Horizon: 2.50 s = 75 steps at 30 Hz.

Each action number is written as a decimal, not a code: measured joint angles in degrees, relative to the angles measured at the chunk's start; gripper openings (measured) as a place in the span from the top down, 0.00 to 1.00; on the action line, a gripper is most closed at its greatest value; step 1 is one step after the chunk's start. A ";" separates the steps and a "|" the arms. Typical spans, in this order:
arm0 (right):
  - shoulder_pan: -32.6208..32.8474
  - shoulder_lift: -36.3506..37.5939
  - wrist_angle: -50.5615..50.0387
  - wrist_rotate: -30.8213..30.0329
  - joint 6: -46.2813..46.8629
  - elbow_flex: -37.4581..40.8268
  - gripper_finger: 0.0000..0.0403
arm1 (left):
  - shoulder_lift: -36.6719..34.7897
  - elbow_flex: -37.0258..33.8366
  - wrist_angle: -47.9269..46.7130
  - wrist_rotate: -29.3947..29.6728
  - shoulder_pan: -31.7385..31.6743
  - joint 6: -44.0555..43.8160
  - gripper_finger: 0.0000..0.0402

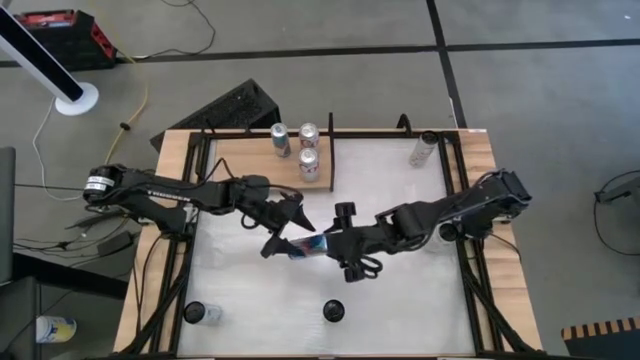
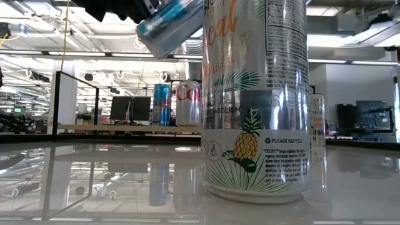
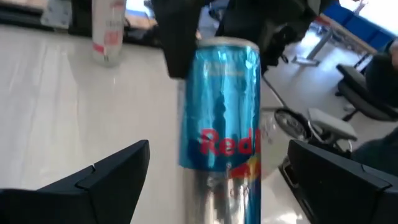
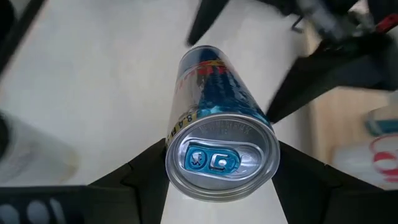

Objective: Place canned beverage on shelf
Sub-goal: Put the blue soda can on the shelf

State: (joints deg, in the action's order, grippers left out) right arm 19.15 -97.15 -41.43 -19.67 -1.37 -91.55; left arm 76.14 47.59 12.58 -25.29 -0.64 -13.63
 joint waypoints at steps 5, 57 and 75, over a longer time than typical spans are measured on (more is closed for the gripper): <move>-1.49 -0.59 1.89 -0.61 -2.50 0.00 0.35 | -0.02 0.00 -0.81 -2.47 -0.02 0.47 0.09; 6.43 34.85 31.44 -9.84 20.91 50.30 0.16 | -9.74 -13.69 20.98 21.35 -1.51 17.38 0.49; 0.04 7.59 98.48 -10.08 5.31 61.38 0.16 | -9.38 -19.52 36.68 21.65 0.69 14.91 0.49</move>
State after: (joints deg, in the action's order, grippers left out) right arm 19.19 -89.56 57.05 -29.74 3.94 -30.17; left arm 66.76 28.08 49.26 -3.64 0.05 1.28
